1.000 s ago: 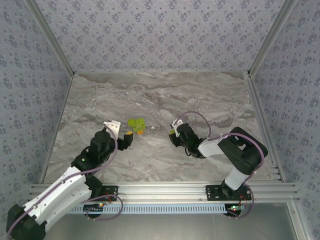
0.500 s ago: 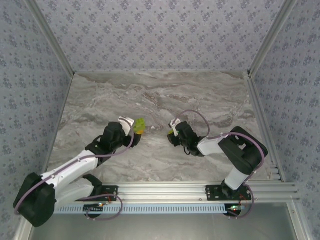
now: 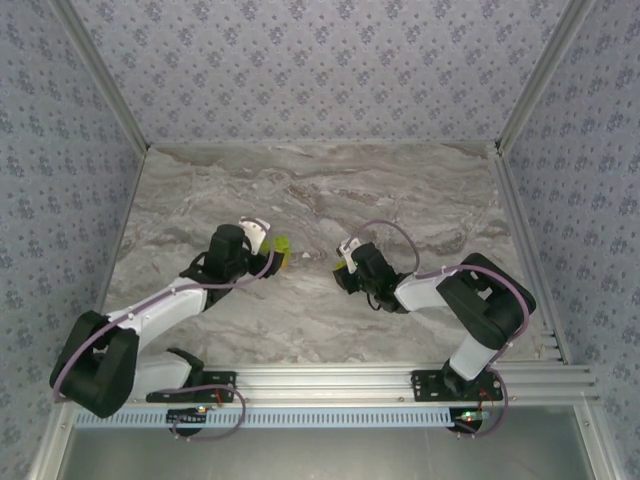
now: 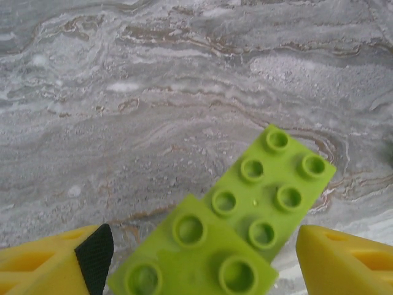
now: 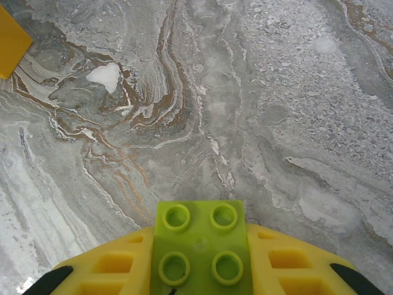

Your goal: Assemble a carrot with lego

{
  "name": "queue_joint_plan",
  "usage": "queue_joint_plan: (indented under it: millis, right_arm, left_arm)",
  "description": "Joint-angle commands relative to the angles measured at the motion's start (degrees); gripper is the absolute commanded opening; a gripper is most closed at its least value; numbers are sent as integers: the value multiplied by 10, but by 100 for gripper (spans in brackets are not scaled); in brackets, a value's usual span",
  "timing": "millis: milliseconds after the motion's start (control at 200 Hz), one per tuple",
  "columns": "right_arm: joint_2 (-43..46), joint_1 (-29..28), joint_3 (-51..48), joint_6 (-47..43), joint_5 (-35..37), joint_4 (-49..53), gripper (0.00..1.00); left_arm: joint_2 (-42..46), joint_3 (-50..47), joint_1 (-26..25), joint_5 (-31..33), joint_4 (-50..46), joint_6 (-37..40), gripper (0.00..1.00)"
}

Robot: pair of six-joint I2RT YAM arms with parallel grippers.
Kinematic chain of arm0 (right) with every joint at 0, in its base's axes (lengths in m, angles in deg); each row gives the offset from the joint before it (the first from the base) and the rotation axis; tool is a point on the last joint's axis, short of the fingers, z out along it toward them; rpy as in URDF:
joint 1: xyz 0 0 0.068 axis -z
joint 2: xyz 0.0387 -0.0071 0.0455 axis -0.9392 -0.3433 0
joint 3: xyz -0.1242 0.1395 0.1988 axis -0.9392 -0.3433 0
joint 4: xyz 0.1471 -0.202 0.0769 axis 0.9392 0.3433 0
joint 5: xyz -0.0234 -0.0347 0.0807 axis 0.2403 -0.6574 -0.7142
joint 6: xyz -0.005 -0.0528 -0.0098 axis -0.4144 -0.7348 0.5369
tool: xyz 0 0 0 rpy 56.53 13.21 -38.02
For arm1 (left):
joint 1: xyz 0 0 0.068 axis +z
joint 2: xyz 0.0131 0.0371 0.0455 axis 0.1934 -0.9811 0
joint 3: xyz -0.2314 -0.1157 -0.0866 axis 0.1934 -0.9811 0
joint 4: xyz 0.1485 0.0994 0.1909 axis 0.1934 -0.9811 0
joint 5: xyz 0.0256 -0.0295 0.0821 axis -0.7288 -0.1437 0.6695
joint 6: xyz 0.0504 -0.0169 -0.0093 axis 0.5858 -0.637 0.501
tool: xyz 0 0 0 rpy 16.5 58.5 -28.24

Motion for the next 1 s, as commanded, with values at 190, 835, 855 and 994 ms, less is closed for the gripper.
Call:
queue_joint_plan:
  millis: [190,835,855,994]
  right_arm:
    - [-12,6,7,-3,-19,30,15]
    - [-8,8,8,-2,-18,32,14]
    - [-8,8,7,-2,-18,32,14]
    - [-5,8,8,-1,-17,33,14]
  left_arm:
    - [-38,32,4,-56,15,17,78]
    - [-79,55,4,-92,-7,20,52]
    - [-80,56,4,-93,-7,19,52]
    - [-86,59,4,-99,-11,21,47]
